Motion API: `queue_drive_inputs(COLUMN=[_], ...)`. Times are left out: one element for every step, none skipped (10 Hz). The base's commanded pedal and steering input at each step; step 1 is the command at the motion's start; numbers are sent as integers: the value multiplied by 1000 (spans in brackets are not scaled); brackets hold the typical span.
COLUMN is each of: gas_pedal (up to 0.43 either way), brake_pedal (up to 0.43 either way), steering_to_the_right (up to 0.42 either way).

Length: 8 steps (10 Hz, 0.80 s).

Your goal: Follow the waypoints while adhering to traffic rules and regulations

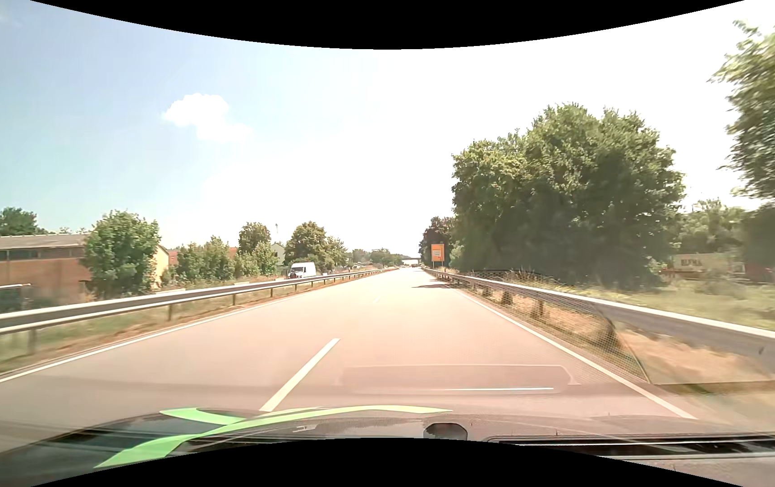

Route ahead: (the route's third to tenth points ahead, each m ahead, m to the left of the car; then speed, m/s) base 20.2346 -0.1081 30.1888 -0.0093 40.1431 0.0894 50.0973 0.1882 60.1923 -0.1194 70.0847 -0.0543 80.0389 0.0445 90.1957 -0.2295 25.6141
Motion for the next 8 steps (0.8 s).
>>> queue_drive_inputs(gas_pedal=[260, 260, 268, 268, 268, 260, 240, 220], brake_pedal=[0, 0, 0, 0, 0, 0, 0, 0], steering_to_the_right=[0, 0, 0, 0, 0, 0, 0, 0])
